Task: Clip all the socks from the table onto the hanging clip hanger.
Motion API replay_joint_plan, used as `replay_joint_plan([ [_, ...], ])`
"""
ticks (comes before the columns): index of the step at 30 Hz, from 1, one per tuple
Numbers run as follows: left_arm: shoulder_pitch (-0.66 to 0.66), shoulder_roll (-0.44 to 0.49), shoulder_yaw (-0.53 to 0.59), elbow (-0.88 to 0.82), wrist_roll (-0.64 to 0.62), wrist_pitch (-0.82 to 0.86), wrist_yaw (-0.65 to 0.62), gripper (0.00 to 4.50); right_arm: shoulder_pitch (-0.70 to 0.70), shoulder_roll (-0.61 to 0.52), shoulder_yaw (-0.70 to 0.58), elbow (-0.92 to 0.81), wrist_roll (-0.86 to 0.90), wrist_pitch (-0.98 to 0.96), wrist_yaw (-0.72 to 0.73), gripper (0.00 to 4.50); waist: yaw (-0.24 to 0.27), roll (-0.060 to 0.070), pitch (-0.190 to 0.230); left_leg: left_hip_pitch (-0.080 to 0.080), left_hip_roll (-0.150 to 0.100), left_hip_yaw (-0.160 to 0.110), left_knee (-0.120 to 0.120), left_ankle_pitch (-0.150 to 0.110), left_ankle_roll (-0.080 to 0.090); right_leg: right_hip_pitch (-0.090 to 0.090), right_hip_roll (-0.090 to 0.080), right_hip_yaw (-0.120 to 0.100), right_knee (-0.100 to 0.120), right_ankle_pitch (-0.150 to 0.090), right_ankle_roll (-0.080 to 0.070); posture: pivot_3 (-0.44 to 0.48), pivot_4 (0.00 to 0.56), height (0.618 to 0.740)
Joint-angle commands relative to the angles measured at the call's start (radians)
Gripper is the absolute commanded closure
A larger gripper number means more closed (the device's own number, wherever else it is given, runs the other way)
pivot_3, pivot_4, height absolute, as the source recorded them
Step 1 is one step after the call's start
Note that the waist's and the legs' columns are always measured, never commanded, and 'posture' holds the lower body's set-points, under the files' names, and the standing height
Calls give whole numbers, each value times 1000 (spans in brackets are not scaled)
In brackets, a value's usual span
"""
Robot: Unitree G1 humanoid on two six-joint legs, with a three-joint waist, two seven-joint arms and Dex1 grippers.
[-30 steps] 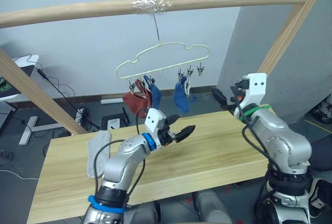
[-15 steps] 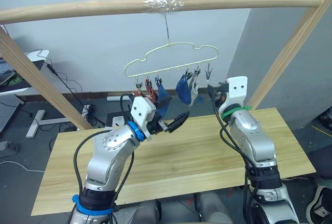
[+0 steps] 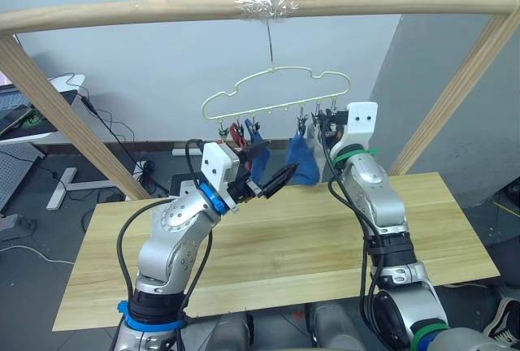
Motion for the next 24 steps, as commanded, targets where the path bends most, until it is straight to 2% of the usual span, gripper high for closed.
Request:
replay_joint_plan([
  [1, -6, -1, -3, -40, -9, -15, 9, 0, -47, 10, -21, 9, -8, -36, -24, 2465, 0, 0, 0, 0, 0, 0, 0, 0, 0, 0, 0, 0, 0, 0, 0, -58, 123, 740],
  [24, 1, 9, -13, -34, -4, -25, 5, 0, 21, 21, 7, -53, -19, -9, -28, 2465, 2, 0, 0, 0, 0, 0, 0, 0, 0, 0, 0, 0, 0, 0, 0, -57, 114, 740],
])
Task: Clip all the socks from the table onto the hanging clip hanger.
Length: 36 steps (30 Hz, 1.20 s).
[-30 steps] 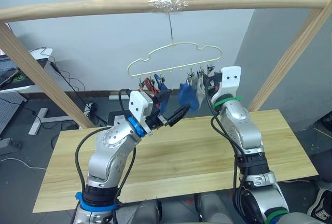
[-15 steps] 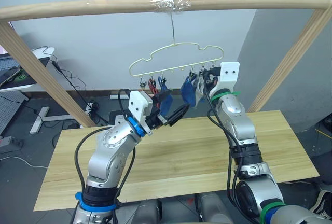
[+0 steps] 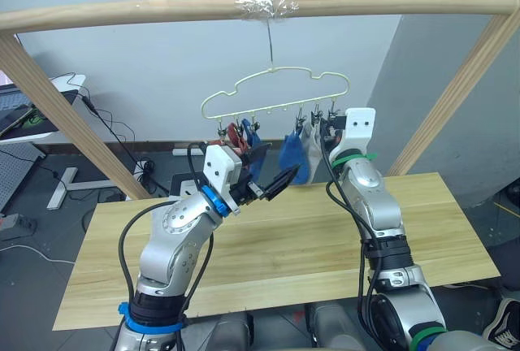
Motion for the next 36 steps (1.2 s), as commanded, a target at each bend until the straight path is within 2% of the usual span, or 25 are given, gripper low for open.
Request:
replay_joint_plan([
  [1, -11, 6, 4, -31, -5, -24, -4, 0, -28, 5, -3, -20, -13, -17, -7, 2465, 0, 0, 0, 0, 0, 0, 0, 0, 0, 0, 0, 0, 0, 0, 0, -57, 114, 740],
  [18, -14, 11, 4, -36, -4, -21, 2, 0, -148, -19, -24, 170, -23, -107, -8, 2465, 0, 0, 0, 0, 0, 0, 0, 0, 0, 0, 0, 0, 0, 0, 0, -37, 115, 740],
  [36, -16, 9, -8, -36, 3, -23, 1, 0, -159, -26, -39, 202, -30, -139, -8, 2465, 1, 0, 0, 0, 0, 0, 0, 0, 0, 0, 0, 0, 0, 0, 0, -38, 123, 740],
])
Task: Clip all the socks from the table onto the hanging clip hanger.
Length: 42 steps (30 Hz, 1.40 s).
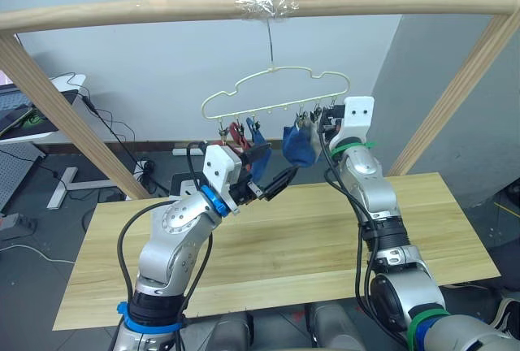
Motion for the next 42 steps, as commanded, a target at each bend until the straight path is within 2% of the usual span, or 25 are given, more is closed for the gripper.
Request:
replay_joint_plan([
  [1, -14, 2, -2, -36, -1, -22, 0, 0, -31, 0, -6, -15, -5, -25, 0, 2465, 0, 0, 0, 0, 0, 0, 0, 0, 0, 0, 0, 0, 0, 0, 0, -37, 123, 740],
  [17, -15, -1, -5, -36, 3, -25, 6, 0, -45, 10, -12, 5, -4, -48, 15, 2465, 0, 0, 0, 0, 0, 0, 0, 0, 0, 0, 0, 0, 0, 0, 0, -32, 125, 740],
  [18, -15, -2, -5, -36, 3, -25, 6, 0, -45, 10, -11, 6, -4, -50, 16, 2770, 0, 0, 0, 0, 0, 0, 0, 0, 0, 0, 0, 0, 0, 0, 0, -32, 125, 740],
  [20, -13, -2, -7, -36, 4, -25, 7, 0, -45, 10, -12, 7, -3, -52, 17, 3067, 0, 0, 0, 0, 0, 0, 0, 0, 0, 0, 0, 0, 0, 0, 0, -31, 124, 740],
  [23, -15, -3, -9, -34, 6, -27, 9, 0, -46, 9, -13, 10, -4, -54, 20, 4032, 0, 0, 0, 0, 0, 0, 0, 0, 0, 0, 0, 0, 0, 0, 0, -33, 124, 740],
  [25, -15, -3, -9, -31, 8, -29, 9, 0, -47, 8, -15, 13, -4, -55, 22, 4481, 0, 0, 0, 0, 0, 0, 0, 0, 0, 0, 0, 0, 0, 0, 0, -33, 125, 740],
  [32, -14, -9, -17, -27, 16, -33, 8, 0, -48, -4, -22, 4, -3, -42, 25, 4481, 0, 0, 0, 0, 0, 0, 0, 0, 0, 0, 0, 0, 0, 0, 0, -40, 125, 740],
  [35, 0, 7, -11, -6, 43, -12, 31, 0, -51, -29, -30, -23, 22, 40, 60, 4481, 0, 0, 0, 0, 0, 0, 0, 0, 0, 0, 0, 0, 0, 0, 0, -52, 127, 740],
  [38, 30, 25, 19, 76, 94, 3, 90, 0, -48, -65, -40, -67, 59, 155, 107, 4481, 1, 0, 0, 0, 0, 0, 0, 0, 0, 0, 0, 0, 0, 0, 0, -56, 126, 740],
  [42, 64, 68, 86, 276, 187, 15, 213, 0, -20, -128, -46, -176, 108, 315, 172, 4481, 1, 0, 0, 1, 0, -1, 0, 0, 0, 0, 0, 0, 0, 0, 0, -70, 130, 740],
])
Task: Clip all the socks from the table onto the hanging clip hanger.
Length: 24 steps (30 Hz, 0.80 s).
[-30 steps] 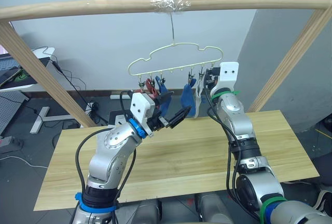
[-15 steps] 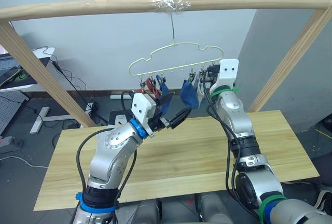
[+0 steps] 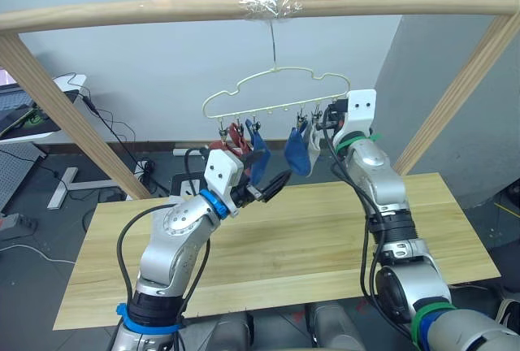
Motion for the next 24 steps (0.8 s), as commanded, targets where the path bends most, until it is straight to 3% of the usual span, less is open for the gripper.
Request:
replay_joint_plan([
  [1, 11, 51, 72, 142, 72, 3, 75, 0, 19, -53, -32, -116, 44, 132, 45, 4481, 1, 0, 0, 0, 0, 0, 0, 0, 0, 0, 0, 0, 0, 0, 0, -70, 130, 740],
  [9, -87, 199, 132, 585, 181, -83, 82, 0, 89, -112, -54, -258, 79, 280, 70, 4481, 10, 0, 0, -1, -1, -2, 0, 0, 0, 0, -1, -2, -1, 0, 0, -83, 132, 740],
  [17, -223, 233, 142, 906, 205, -187, 4, 0, 125, -109, -60, -325, 82, 334, 53, 4481, 21, -1, 0, -1, -1, -3, 0, 0, 0, 0, -1, -3, -1, 0, 0, -93, 139, 740],
  [24, -317, 241, 174, 1132, 188, -164, -21, 0, 125, -103, -59, -336, 77, 347, 41, 4481, 23, -1, 0, -1, -1, -3, 0, 0, 0, 0, -1, -3, -1, 0, 1, -102, 142, 740],
])
